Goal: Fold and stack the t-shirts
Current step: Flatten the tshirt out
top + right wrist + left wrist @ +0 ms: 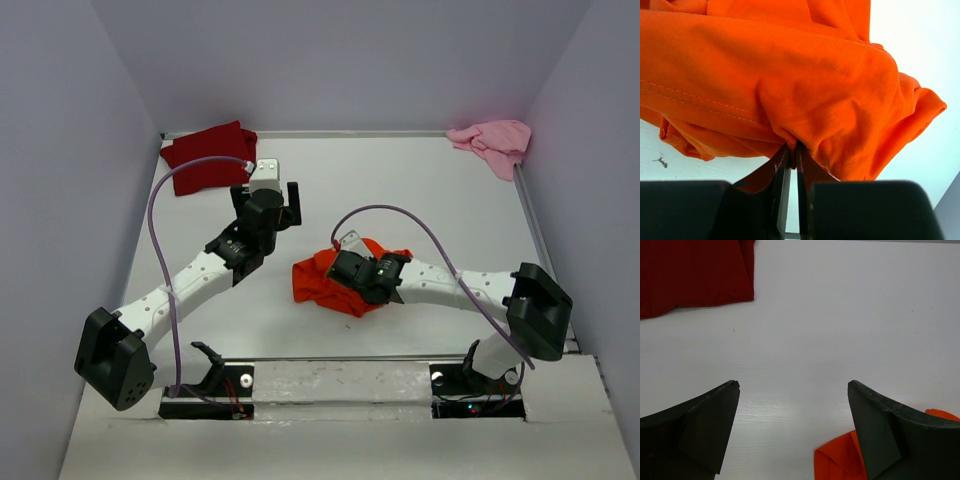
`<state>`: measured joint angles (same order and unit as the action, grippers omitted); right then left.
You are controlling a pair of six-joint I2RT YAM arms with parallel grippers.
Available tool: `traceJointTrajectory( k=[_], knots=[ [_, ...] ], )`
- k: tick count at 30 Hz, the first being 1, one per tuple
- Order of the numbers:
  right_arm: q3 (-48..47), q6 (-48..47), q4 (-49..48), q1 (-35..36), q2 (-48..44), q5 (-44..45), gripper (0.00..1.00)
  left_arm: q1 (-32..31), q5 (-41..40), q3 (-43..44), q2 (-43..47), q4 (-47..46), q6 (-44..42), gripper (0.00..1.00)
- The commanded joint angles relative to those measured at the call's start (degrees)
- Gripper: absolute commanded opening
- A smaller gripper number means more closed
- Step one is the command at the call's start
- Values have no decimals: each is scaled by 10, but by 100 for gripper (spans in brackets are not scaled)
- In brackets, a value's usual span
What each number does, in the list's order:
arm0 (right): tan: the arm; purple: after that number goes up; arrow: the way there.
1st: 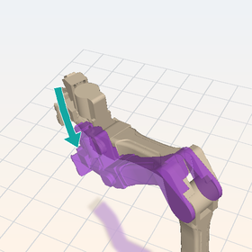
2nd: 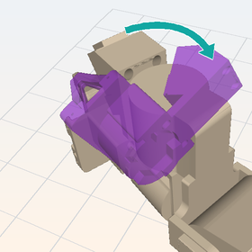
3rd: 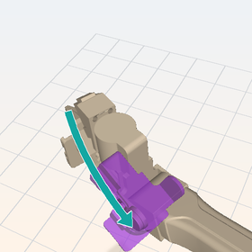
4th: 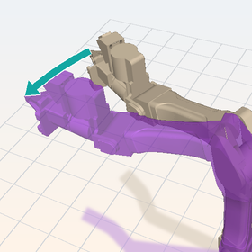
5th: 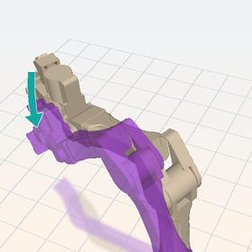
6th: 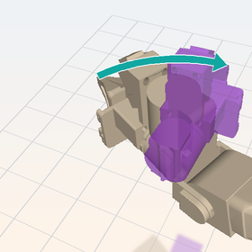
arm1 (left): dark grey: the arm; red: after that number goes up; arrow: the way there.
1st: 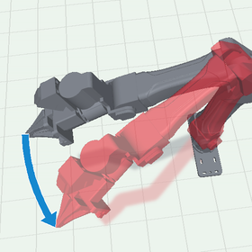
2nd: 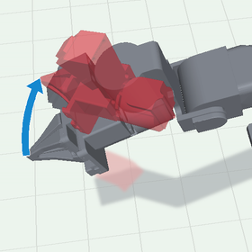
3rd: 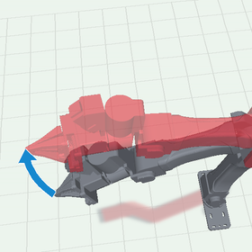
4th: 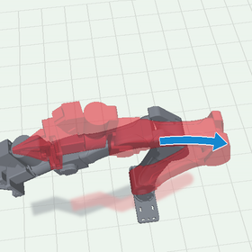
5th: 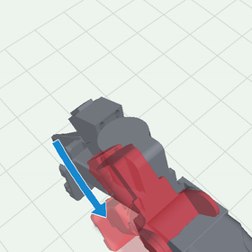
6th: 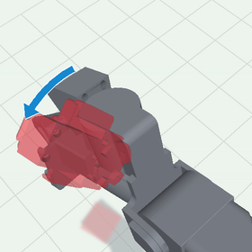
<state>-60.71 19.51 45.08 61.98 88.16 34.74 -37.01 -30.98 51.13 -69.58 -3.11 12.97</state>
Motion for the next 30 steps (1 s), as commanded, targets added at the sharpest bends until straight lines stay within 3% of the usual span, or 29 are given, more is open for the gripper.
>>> traceJointTrajectory(
  k=[1,2,14,24,30],
  knots=[
    [-22,16,10,6,3,33,5,2,-6,21,9,-15,7,99],
    [-24,20,11,6,5,35,0,1,-7,22,9,-15,6,99],
    [-125,7,82,6,-54,86,0,1,-5,22,11,-15,7,99],
    [-249,-37,139,6,-80,204,0,1,-3,21,13,-15,7,99],
    [-288,-56,142,6,-82,228,0,2,0,22,11,-15,7,99]
  ],
)
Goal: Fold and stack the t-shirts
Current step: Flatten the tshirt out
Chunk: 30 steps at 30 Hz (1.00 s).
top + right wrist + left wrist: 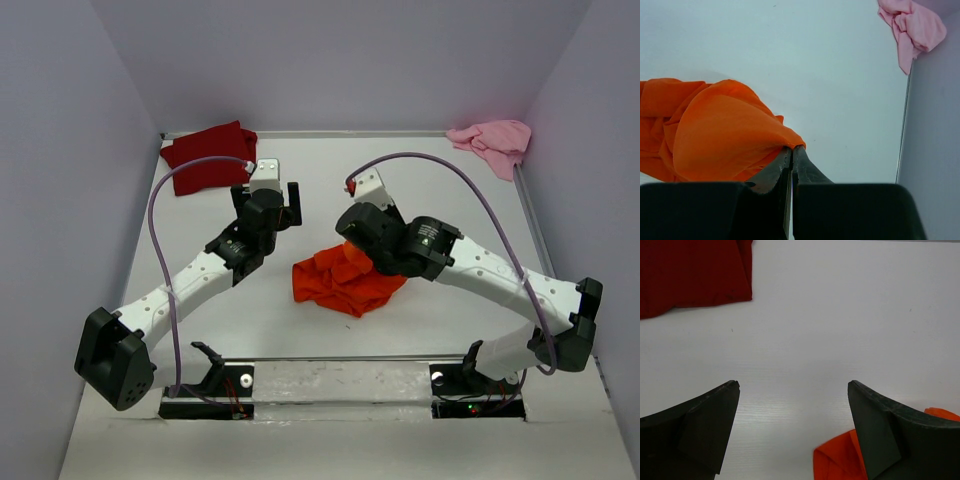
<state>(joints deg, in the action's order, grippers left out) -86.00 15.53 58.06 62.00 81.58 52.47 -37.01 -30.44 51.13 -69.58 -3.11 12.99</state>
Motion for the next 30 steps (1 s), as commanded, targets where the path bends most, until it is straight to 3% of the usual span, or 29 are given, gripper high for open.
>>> traceJointTrajectory(
  k=[1,7,13,18,26,27,30],
  knots=[
    [-36,-17,12,6,-14,56,0,2,-6,22,12,-15,6,99],
    [-70,-41,-13,1,-6,102,0,2,-2,22,8,-15,5,99],
    [-132,-148,-98,-5,-19,163,0,2,0,22,8,-15,9,99],
    [-194,-292,-211,-5,-39,157,0,2,1,23,9,-15,9,99],
    [-388,-412,-246,-5,-11,98,0,2,16,18,13,-22,19,99],
    [-376,-437,-313,-5,-15,104,0,2,19,18,12,-22,20,99],
    [-383,-461,-325,-5,-31,120,0,2,32,17,6,-22,29,99]
  ],
)
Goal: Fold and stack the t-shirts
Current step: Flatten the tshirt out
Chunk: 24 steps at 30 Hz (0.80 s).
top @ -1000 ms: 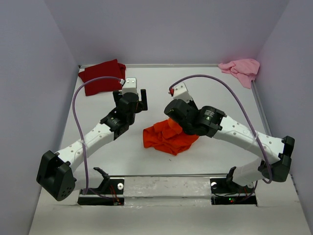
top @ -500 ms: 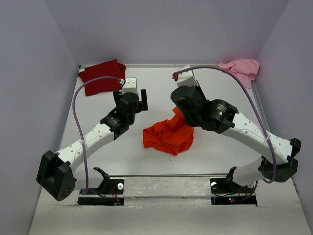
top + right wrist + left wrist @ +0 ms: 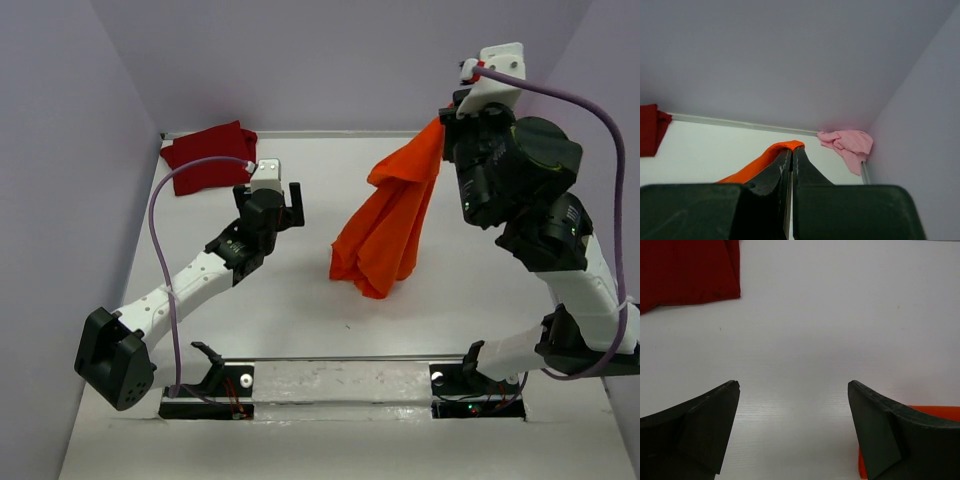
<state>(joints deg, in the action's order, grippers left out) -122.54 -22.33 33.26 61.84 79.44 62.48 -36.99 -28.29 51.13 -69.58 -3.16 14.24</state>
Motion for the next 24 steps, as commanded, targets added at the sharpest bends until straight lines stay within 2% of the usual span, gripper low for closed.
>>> traceJointTrajectory(
  k=[1,4,9,13,17,21,24],
  knots=[
    [-10,-84,-83,-3,-16,26,0,1,17,17,3,-22,21,99],
    [17,-89,-87,-3,-27,34,0,-2,50,18,-12,-23,48,99],
    [70,-89,-92,-3,-42,54,0,-10,176,13,-36,-55,118,99],
    [90,-83,-94,-3,-53,49,0,-43,233,14,-68,-89,183,99],
    [107,-82,-94,-3,-52,52,0,-119,182,26,-86,-118,157,97],
    [154,-46,-95,-3,-63,35,0,-187,84,90,-114,-71,88,97],
    [219,-15,-95,-9,-67,25,0,-197,50,107,-112,-28,69,97]
  ],
)
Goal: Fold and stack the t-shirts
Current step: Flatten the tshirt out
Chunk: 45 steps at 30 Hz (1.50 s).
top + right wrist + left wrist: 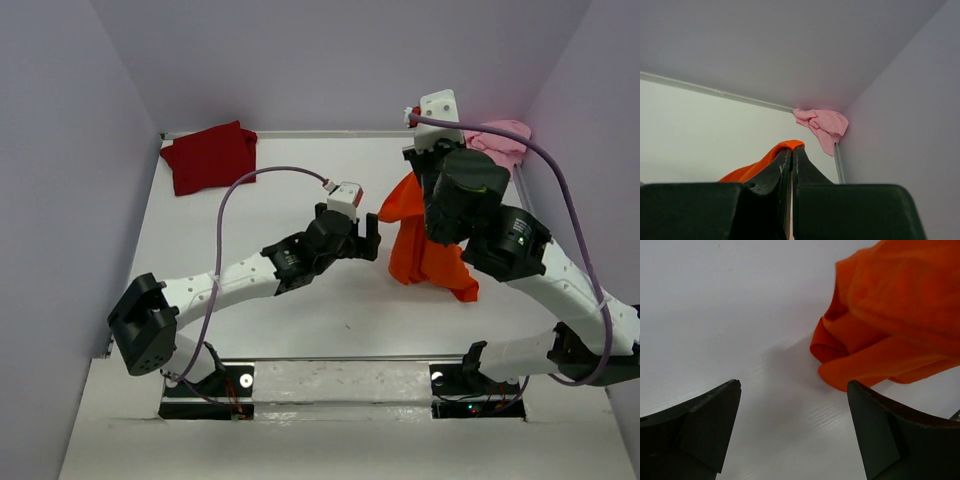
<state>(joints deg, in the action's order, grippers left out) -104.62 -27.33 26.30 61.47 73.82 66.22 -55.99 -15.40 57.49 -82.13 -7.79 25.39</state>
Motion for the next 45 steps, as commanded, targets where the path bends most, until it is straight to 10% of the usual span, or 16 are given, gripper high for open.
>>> traceJointTrajectory(
  k=[1,11,25,36,45],
  knots=[
    [54,43,-26,-6,-7,-16,0,-8,-88,42,21,31,-46,97],
    [-36,164,71,1,165,-190,0,-5,-256,-63,239,138,-5,98],
    [-403,51,35,118,379,-187,0,3,-361,-114,427,247,36,98],
    [-203,-264,-299,82,190,15,0,3,-323,-99,367,203,19,98],
    [37,-242,-324,-7,50,79,0,3,-307,-96,325,167,-21,98]
  ],
)
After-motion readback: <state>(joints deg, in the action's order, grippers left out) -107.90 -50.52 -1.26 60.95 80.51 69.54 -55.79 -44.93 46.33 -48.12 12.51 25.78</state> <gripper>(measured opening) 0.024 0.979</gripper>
